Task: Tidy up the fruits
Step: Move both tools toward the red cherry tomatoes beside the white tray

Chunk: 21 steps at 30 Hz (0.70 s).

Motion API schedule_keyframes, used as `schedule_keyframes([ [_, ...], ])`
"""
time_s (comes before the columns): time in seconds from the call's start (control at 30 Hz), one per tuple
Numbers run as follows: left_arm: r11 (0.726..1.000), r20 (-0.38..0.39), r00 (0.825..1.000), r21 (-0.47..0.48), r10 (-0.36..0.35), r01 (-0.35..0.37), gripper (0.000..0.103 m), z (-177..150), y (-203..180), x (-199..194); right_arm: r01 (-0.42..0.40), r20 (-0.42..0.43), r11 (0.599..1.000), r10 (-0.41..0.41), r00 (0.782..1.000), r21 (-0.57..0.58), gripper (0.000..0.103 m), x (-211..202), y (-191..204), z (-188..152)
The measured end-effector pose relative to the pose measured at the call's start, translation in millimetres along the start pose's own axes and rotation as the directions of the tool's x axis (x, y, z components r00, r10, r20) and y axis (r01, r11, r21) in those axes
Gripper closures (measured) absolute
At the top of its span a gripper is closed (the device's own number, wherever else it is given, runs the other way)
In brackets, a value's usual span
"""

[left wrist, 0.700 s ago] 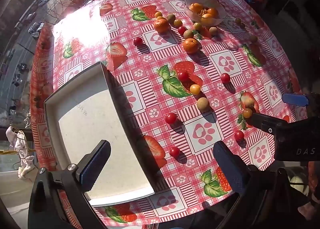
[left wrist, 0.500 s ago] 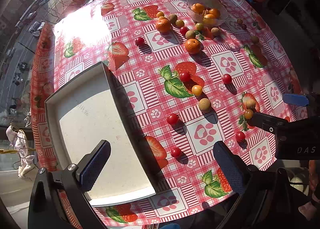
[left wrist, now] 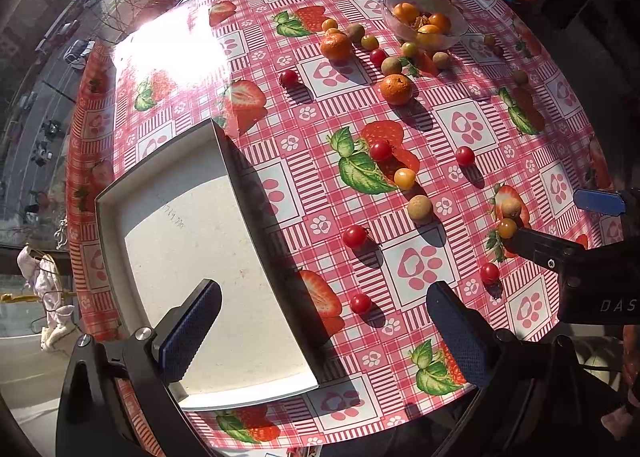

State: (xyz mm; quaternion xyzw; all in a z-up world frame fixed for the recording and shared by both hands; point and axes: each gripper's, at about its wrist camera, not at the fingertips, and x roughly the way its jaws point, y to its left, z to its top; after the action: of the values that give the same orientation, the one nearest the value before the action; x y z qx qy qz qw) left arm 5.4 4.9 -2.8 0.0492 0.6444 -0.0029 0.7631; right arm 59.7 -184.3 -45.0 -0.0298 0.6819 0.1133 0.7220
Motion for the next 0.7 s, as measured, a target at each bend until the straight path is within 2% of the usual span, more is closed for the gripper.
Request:
schedule_keyframes([
  [0.7, 1.0, -0.066, 0.998, 0.002, 0.01, -0.01, 0.0, -1.4, -2.5, 9.1, 0.013, -0.035, 1.0, -0.012, 0.999, 0.0, 0.0, 7.5, -4.6, -2.1],
])
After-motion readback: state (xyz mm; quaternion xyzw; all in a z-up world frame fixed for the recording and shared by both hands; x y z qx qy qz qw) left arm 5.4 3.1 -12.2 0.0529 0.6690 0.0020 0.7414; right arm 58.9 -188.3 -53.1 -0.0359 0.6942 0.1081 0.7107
